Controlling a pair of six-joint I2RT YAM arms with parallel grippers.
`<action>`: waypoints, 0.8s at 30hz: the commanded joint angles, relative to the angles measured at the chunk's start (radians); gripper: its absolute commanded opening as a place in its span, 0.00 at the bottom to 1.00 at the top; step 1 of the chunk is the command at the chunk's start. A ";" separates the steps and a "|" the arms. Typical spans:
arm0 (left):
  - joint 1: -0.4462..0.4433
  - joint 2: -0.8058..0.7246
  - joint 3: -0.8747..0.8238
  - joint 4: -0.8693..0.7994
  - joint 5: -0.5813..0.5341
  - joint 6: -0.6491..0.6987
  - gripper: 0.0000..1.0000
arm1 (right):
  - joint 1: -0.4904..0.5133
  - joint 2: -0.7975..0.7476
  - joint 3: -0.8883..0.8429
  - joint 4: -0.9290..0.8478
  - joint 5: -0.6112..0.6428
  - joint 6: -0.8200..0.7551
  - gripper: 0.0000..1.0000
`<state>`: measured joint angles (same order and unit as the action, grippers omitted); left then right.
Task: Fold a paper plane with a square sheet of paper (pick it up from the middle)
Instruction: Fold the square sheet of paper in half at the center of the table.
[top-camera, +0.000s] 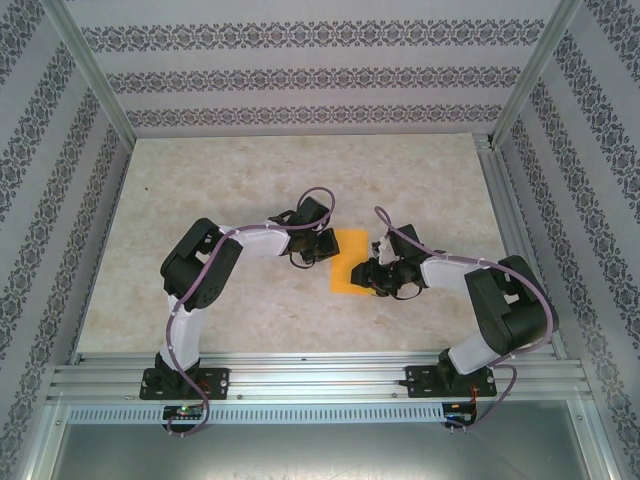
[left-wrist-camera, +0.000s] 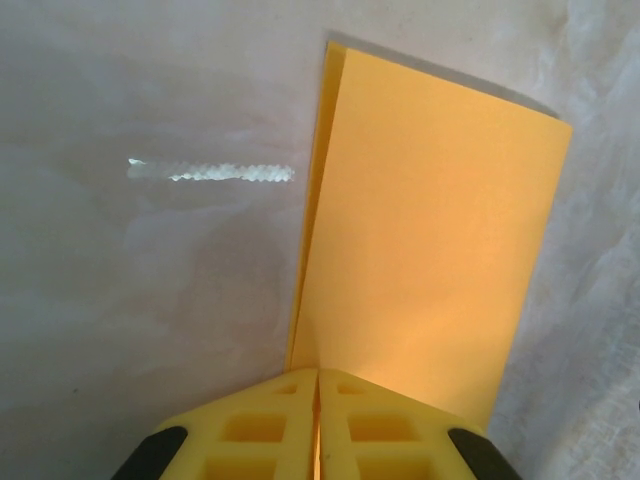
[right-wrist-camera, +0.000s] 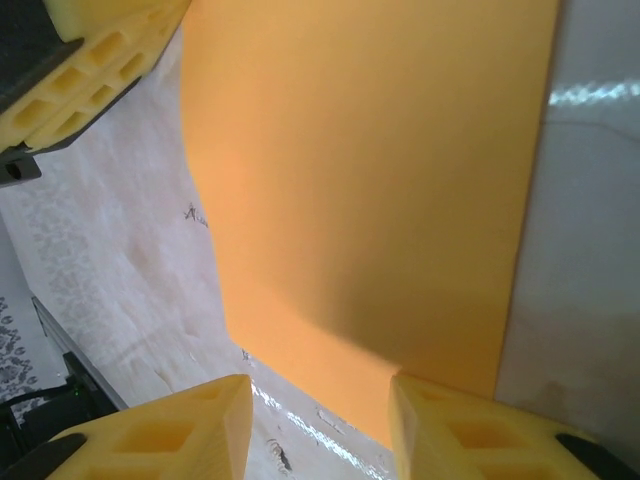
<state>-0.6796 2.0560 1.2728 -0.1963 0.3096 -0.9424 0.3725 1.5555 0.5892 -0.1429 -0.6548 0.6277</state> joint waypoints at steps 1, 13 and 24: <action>-0.014 0.014 -0.035 -0.085 -0.013 0.029 0.11 | 0.015 0.045 -0.034 -0.012 0.049 -0.003 0.41; -0.014 0.013 -0.026 -0.091 -0.013 0.033 0.11 | 0.025 -0.028 -0.017 -0.096 0.064 -0.027 0.42; -0.014 -0.053 -0.027 -0.081 -0.003 0.027 0.15 | 0.031 -0.175 0.089 -0.276 0.228 -0.099 0.44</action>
<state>-0.6811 2.0472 1.2705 -0.2028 0.3092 -0.9348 0.3977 1.4467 0.6132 -0.3187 -0.5499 0.5854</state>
